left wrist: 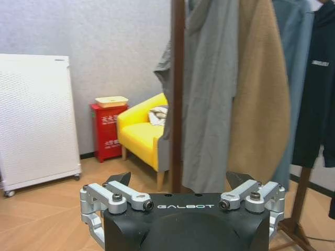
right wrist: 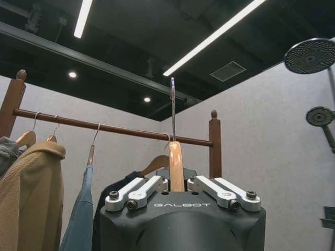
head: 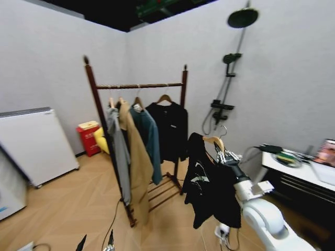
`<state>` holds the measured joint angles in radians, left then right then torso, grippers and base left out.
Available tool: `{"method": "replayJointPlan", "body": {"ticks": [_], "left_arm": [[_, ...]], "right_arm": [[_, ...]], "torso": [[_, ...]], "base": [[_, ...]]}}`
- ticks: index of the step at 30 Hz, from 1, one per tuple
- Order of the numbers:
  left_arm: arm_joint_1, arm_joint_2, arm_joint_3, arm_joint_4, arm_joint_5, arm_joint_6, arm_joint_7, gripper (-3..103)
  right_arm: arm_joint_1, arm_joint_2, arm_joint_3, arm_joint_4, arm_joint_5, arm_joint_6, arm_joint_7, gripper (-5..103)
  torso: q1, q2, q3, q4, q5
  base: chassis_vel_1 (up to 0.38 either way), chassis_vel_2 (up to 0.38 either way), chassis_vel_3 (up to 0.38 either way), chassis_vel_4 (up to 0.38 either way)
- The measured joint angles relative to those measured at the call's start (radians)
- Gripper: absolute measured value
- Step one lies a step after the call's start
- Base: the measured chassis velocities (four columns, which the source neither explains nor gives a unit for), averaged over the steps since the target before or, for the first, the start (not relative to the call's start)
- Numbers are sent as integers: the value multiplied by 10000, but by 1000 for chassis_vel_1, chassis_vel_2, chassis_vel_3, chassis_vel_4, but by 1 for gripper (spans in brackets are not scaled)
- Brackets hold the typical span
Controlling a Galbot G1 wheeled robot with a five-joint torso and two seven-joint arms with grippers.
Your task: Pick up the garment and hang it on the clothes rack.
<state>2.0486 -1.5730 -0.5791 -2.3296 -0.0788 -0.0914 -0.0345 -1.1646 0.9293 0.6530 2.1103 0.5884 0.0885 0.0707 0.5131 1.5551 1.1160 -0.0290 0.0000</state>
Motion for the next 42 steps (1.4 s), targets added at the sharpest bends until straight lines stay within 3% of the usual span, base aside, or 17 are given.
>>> {"method": "replayJointPlan", "body": {"ticks": [11,20,36,42], "left_arm": [[0,0,0,0,0,1,0,100],[-2,0,1,-1,0,0,1,100],[-1,-1,0,0,0,0,1,100],[-1,0,1,0,-1,1,2,100]], "right_arm": [[1240,-277,-97,-301,1345,-1034,-244,10],[3124,-490,-984,-499,3090,-2546,-920,10],[6162,-182,-2950,-1914,3093,-3249,-1206,10],[8259,90,-4267,-3298,2905,-3506,-1103,10]], "torso": [[1,0,1,-6,-3],[17,-7,5,3,-2],[-9,4,-3,-4,-1],[6,-2,2,2,-2]], "base": [[-141,198,200,-130],[-232,242,235,-240],[-8,3,-1,-14],[0,0,0,0]]}}
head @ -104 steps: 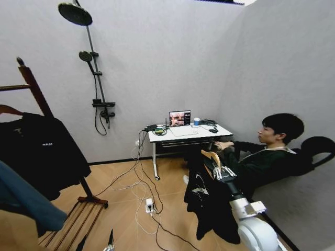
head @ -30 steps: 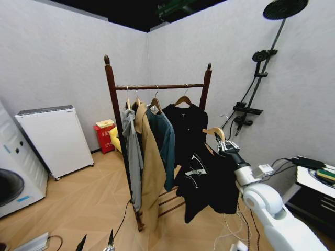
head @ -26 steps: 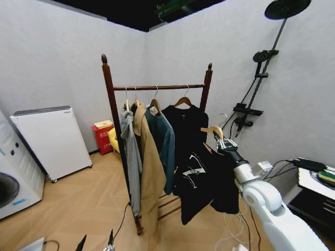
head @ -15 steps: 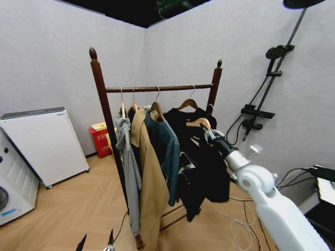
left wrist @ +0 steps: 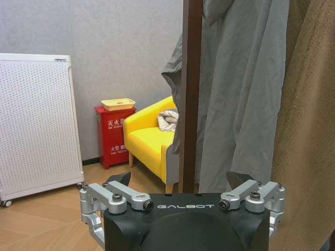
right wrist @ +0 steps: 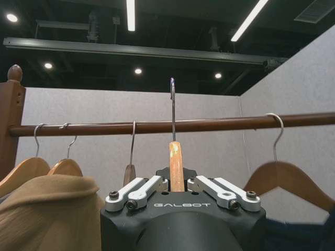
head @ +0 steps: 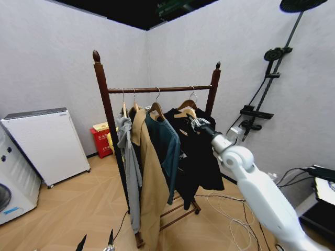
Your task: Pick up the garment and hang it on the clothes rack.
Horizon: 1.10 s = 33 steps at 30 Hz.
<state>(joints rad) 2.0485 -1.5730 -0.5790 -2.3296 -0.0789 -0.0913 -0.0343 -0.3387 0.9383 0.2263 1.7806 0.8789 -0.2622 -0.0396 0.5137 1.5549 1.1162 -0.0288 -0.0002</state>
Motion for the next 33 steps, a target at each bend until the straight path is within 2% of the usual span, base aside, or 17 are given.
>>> {"method": "replayJointPlan", "body": {"ticks": [4,13,20,25,30,33], "left_arm": [[0,0,-1,0,0,0,-1,100],[0,0,-1,0,1,0,-1,100],[0,0,-1,0,0,0,-1,100],[0,0,-1,0,0,-1,-1,100],[0,0,-1,0,0,0,-1,100],[0,0,-1,0,1,0,-1,100]], "right_arm": [[1239,300,-691,-1044,-431,-6,18,10],[2584,796,-1650,-2860,-501,-113,26,10],[3339,1181,-2151,-3789,-483,-79,-168,10],[3930,1726,-2485,-4474,-496,-57,-221,10],[4287,2350,-2911,-5110,-532,-371,106,10],[4277,2384,-2932,-5151,-545,-448,189,10]], "torso": [[0,0,1,2,0],[-3,0,0,-4,2],[-3,0,-1,-5,2],[-3,1,-1,-2,0],[-3,0,-1,1,-1],[-4,0,-1,0,0]], "base": [[0,0,0,0],[0,0,0,0],[0,0,0,0],[0,0,0,0],[0,0,0,0],[0,0,0,0]]}}
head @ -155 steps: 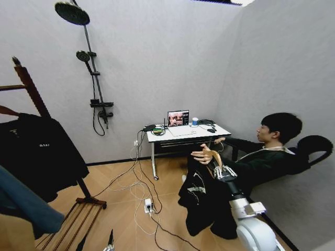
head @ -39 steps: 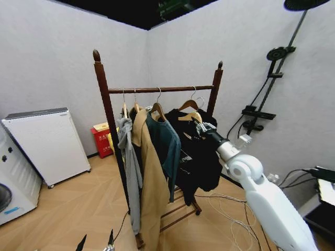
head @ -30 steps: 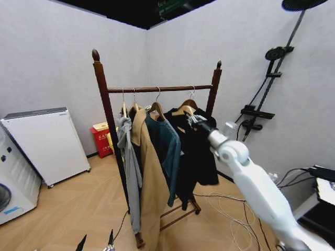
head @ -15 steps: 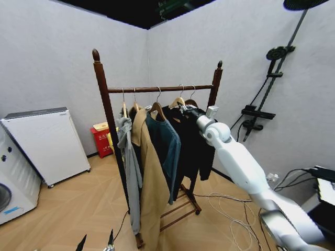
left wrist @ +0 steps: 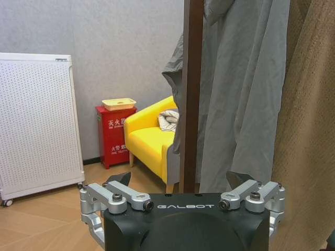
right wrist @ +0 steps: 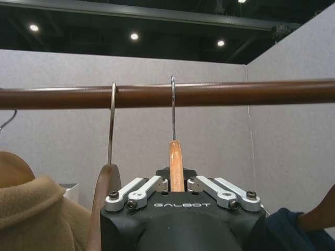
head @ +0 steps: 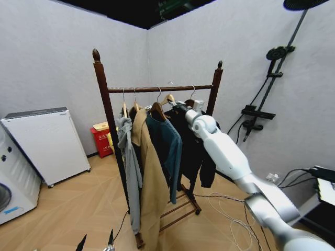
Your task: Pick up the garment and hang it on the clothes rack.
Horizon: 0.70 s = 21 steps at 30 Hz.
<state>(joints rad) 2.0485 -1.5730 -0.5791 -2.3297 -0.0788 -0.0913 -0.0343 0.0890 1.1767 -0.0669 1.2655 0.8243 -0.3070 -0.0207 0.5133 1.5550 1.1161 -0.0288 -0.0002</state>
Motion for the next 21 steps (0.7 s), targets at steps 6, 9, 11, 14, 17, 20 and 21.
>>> {"method": "replayJointPlan", "body": {"ticks": [6,9,11,14,17,20,21], "left_arm": [[0,0,0,0,0,-1,0,100],[0,0,1,0,0,0,8,100],[0,0,-1,0,0,0,-2,100],[0,0,0,0,0,0,3,100],[0,0,1,0,0,-1,3,100],[0,0,1,0,0,0,4,100],[0,0,1,0,0,0,3,100]], "right_arm": [[-296,-72,100,32,-1,-33,101,10],[-619,-245,293,272,340,-34,-48,15],[-796,-445,424,538,526,-31,-137,20],[-1253,-1010,705,1243,728,-29,-215,32],[-2152,-1877,1210,2491,772,-100,-151,42],[-3216,-2416,1952,3764,480,-140,37,53],[-4042,-2678,2454,4400,142,-70,79,58]], "torso": [[-2,2,-4,-1,0],[-3,0,1,-2,7],[3,-2,4,3,10],[0,0,-1,-1,-1],[1,0,0,-11,9],[-1,1,-3,-4,-1],[-2,2,-3,0,1]], "base": [[0,0,0,0],[0,0,0,0],[0,0,0,0],[0,0,0,0],[0,0,0,0],[0,0,0,0],[0,0,0,0]]}}
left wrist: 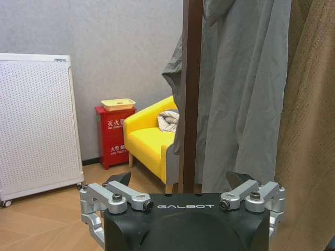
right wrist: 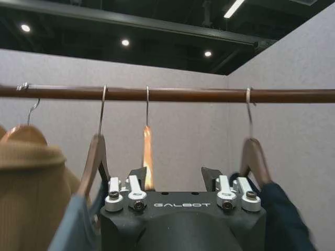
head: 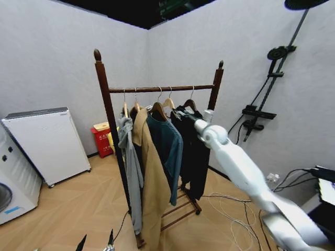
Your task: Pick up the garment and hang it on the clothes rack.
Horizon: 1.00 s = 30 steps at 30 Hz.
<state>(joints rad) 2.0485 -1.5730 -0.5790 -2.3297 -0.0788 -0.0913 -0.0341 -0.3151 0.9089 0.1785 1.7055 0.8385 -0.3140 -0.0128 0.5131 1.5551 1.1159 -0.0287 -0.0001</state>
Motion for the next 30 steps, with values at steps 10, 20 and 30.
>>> {"method": "replayJointPlan", "body": {"ticks": [10,20,30], "left_arm": [[1,0,-2,1,0,0,-5,100],[0,-1,-1,0,0,0,-4,100],[0,0,-1,1,0,0,-3,100]], "right_arm": [[-7061,-417,4056,4169,-1962,1177,1388,90],[-13871,3150,5212,6603,-6056,3380,1669,100],[-15879,4323,5793,7816,-6188,4891,900,100]], "torso": [[0,0,0,-5,7],[-1,1,-1,-5,-1],[1,1,2,-2,-1]], "base": [[0,0,0,0],[0,0,0,0],[0,0,0,0]]}}
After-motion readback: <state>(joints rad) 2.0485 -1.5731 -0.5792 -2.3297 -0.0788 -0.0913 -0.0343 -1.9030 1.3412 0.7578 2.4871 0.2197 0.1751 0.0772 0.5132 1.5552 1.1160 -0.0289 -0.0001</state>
